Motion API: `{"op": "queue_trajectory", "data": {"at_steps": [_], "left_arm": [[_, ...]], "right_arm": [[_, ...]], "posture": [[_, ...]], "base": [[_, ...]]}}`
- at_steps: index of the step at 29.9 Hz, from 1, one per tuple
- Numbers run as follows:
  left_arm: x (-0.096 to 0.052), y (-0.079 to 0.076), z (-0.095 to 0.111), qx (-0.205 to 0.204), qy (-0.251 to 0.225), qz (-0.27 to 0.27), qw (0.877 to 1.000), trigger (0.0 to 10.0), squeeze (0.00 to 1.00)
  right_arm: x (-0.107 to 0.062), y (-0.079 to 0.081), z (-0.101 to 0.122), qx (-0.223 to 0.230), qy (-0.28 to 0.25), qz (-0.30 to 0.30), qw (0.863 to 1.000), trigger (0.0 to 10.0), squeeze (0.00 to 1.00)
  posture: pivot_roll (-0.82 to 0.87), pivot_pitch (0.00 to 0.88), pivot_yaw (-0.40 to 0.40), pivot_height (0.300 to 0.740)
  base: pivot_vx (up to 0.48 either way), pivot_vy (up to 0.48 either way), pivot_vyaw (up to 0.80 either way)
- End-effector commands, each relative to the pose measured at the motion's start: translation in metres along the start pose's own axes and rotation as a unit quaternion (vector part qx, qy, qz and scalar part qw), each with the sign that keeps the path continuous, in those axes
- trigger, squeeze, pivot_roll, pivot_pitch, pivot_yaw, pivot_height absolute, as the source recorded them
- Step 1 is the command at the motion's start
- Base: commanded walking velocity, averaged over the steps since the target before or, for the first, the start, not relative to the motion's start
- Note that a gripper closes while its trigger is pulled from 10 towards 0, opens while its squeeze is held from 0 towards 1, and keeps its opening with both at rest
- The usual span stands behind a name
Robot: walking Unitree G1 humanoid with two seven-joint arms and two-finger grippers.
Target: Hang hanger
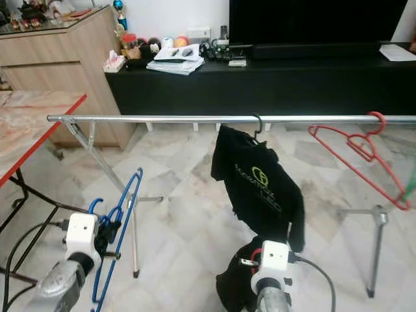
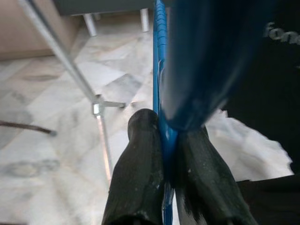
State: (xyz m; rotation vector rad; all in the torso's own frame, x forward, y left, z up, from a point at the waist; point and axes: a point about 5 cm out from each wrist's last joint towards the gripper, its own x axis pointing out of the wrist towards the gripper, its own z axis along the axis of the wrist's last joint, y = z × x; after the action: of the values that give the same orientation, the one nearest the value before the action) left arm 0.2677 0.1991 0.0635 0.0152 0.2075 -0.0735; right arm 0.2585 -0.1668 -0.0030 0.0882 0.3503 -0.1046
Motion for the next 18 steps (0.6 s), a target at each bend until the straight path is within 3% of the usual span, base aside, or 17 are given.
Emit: {"op": "queue_trajectory", "data": {"at_steps": [1, 18], "left_arm": [[-0.0007, 0.0039, 0.0031, 0.004, -0.002, 0.004, 1.0, 10.0, 0.0], [-0.0012, 0.0027, 0.0024, 0.002, -0.001, 0.005, 1.0, 10.0, 0.0]], "right_arm": [[0.0008, 0.0069, 0.0036, 0.009, -0.009, 0.006, 1.0, 10.0, 0.0], [0.0024, 0.0026, 0.0055, 0.014, -0.009, -0.007, 1.0, 10.0, 0.0]], "posture": [[0.0, 0.062, 0.07, 0.74], [-0.01, 0.063, 0.064, 0.74]], "base": [[-0.277, 0.0, 0.0], [-0.283, 0.0, 0.0]]}}
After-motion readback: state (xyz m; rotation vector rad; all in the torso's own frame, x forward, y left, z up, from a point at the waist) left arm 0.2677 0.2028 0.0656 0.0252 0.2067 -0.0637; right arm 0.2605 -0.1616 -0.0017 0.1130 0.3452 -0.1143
